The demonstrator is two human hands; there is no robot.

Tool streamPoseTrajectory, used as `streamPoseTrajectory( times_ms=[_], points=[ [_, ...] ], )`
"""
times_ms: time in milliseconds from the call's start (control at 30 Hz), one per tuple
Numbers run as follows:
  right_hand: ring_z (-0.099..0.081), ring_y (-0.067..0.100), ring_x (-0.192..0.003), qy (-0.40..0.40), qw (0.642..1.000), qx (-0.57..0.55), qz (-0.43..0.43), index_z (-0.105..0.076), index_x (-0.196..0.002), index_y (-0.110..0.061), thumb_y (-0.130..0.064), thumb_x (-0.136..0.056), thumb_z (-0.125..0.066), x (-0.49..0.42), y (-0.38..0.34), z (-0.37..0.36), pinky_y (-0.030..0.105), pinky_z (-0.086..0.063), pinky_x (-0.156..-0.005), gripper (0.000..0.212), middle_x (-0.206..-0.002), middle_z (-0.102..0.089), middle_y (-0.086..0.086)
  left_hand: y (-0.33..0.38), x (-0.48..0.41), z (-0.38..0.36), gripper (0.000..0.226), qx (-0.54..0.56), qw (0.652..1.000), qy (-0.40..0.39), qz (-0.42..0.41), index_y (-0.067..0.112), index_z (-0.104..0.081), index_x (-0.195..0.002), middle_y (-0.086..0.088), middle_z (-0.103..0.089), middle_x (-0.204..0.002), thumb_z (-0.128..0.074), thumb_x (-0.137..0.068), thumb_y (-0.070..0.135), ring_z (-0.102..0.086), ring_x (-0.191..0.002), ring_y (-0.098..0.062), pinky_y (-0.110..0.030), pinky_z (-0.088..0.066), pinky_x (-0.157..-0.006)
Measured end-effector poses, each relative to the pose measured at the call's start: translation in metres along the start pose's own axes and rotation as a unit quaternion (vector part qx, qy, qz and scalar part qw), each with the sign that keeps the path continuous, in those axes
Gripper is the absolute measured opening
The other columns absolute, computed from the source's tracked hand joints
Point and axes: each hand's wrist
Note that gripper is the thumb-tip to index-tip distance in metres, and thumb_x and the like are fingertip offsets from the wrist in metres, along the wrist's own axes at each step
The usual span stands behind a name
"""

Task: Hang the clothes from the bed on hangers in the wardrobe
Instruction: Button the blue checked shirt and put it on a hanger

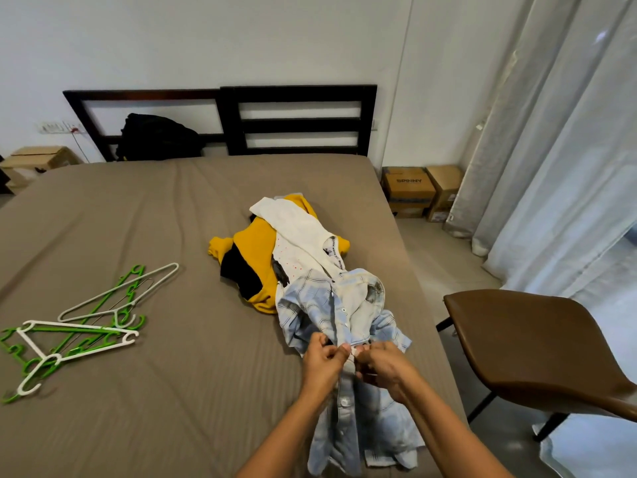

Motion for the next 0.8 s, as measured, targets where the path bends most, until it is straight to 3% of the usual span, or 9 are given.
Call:
streamPoseTrajectory(
  times_ms=[100, 167, 300, 400, 433, 533, 600, 733, 800],
  points=[
    [-0.054, 0.015, -0.053, -0.098, 0.969, -0.180, -0.136, -0.055, -0.072, -0.005, -0.009, -0.091, -0.055, -0.007, 0.003, 0.008, 0.024, -0.052, -0.049, 0.020, -0.061, -0.053, 0.008, -0.004, -0.007, 0.008, 0.031, -0.013, 0.998, -0.048, -0.040, 0.014, -0.035, -0.082, 0.005, -0.037, -0.061, -0.065, -0.087, 0.010, -0.036, -0.057, -0.009, -0.017, -0.036, -0.053],
    [-0.056, 0.018, -0.054, -0.103, 0.951, -0.250, -0.151, -0.059, -0.079, -0.005, -0.026, -0.091, -0.057, -0.015, 0.004, 0.009, 0.025, -0.051, -0.049, 0.025, -0.064, -0.057, 0.009, -0.006, -0.005, 0.012, 0.031, -0.025, 0.992, -0.109, -0.059, 0.014, -0.036, -0.087, 0.008, -0.039, -0.059, -0.067, -0.085, 0.018, -0.039, -0.056, -0.007, -0.020, -0.038, -0.055],
    [-0.066, 0.026, -0.049, -0.064, 0.966, -0.228, -0.106, -0.059, -0.089, 0.006, -0.004, -0.096, -0.044, -0.026, 0.003, -0.002, 0.029, -0.052, -0.040, 0.019, -0.062, -0.068, 0.017, -0.006, 0.007, 0.016, 0.044, -0.001, 0.981, -0.193, 0.026, 0.010, -0.041, -0.103, 0.007, -0.050, -0.055, -0.073, -0.075, 0.023, -0.046, -0.054, -0.009, -0.023, -0.042, -0.056],
    [-0.068, 0.025, -0.054, -0.052, 0.974, -0.213, -0.058, -0.058, -0.096, 0.010, 0.008, -0.093, -0.042, -0.028, 0.007, -0.003, 0.029, -0.055, -0.046, 0.016, -0.068, -0.069, 0.018, -0.002, 0.000, 0.018, 0.039, -0.043, 0.980, -0.149, 0.126, 0.012, -0.054, -0.102, 0.003, -0.054, -0.061, -0.072, -0.077, 0.037, -0.048, -0.049, -0.008, -0.023, -0.041, -0.052],
    [-0.068, 0.026, -0.059, -0.052, 0.975, -0.213, -0.036, -0.058, -0.098, 0.010, 0.011, -0.091, -0.043, -0.029, 0.008, -0.002, 0.030, -0.057, -0.051, 0.017, -0.073, -0.070, 0.019, 0.000, -0.006, 0.018, 0.036, -0.060, 0.984, -0.109, 0.130, 0.012, -0.059, -0.096, 0.002, -0.057, -0.063, -0.069, -0.079, 0.042, -0.051, -0.049, -0.007, -0.023, -0.044, -0.052],
    [-0.068, 0.028, -0.073, -0.046, 0.986, -0.157, 0.034, -0.062, -0.103, 0.006, 0.013, -0.087, -0.049, -0.026, 0.014, 0.000, 0.033, -0.058, -0.063, 0.022, -0.088, -0.071, 0.019, 0.007, -0.019, 0.016, 0.036, -0.092, 0.992, -0.021, 0.079, 0.012, -0.068, -0.088, 0.000, -0.069, -0.079, -0.066, -0.082, 0.047, -0.064, -0.070, -0.011, -0.033, -0.055, -0.072],
    [-0.068, 0.029, -0.081, -0.043, 0.990, -0.108, 0.075, -0.062, -0.105, 0.005, 0.012, -0.086, -0.053, -0.024, 0.017, 0.000, 0.035, -0.057, -0.072, 0.022, -0.093, -0.071, 0.019, 0.012, -0.022, 0.012, 0.035, -0.088, 0.992, -0.035, 0.086, 0.010, -0.067, -0.079, 0.000, -0.066, -0.072, -0.065, -0.084, 0.044, -0.059, -0.063, -0.011, -0.025, -0.050, -0.062],
    [-0.063, 0.019, -0.069, 0.006, 0.993, -0.023, 0.120, -0.065, -0.086, -0.002, 0.003, -0.088, -0.057, -0.016, 0.018, 0.001, 0.025, -0.049, -0.060, 0.009, -0.074, -0.068, 0.007, 0.013, -0.021, 0.007, 0.020, -0.031, 0.995, -0.036, 0.092, 0.011, -0.069, -0.076, -0.002, -0.066, -0.066, -0.072, -0.082, 0.029, -0.057, -0.058, -0.011, -0.019, -0.042, -0.048],
    [-0.047, 0.022, -0.063, 0.048, 0.990, -0.005, 0.131, -0.056, -0.072, -0.005, -0.005, -0.091, -0.054, -0.019, 0.018, 0.004, 0.028, -0.039, -0.057, 0.019, -0.062, -0.051, 0.007, 0.012, -0.019, 0.008, 0.015, -0.001, 0.995, 0.003, 0.097, 0.012, -0.069, -0.074, -0.001, -0.065, -0.065, -0.075, -0.079, 0.024, -0.057, -0.056, -0.010, -0.018, -0.041, -0.044]
  ],
)
Point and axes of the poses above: each hand's wrist, its own x-axis away from the middle knuckle, its own z-axis out of the back of the hand, y = z × x
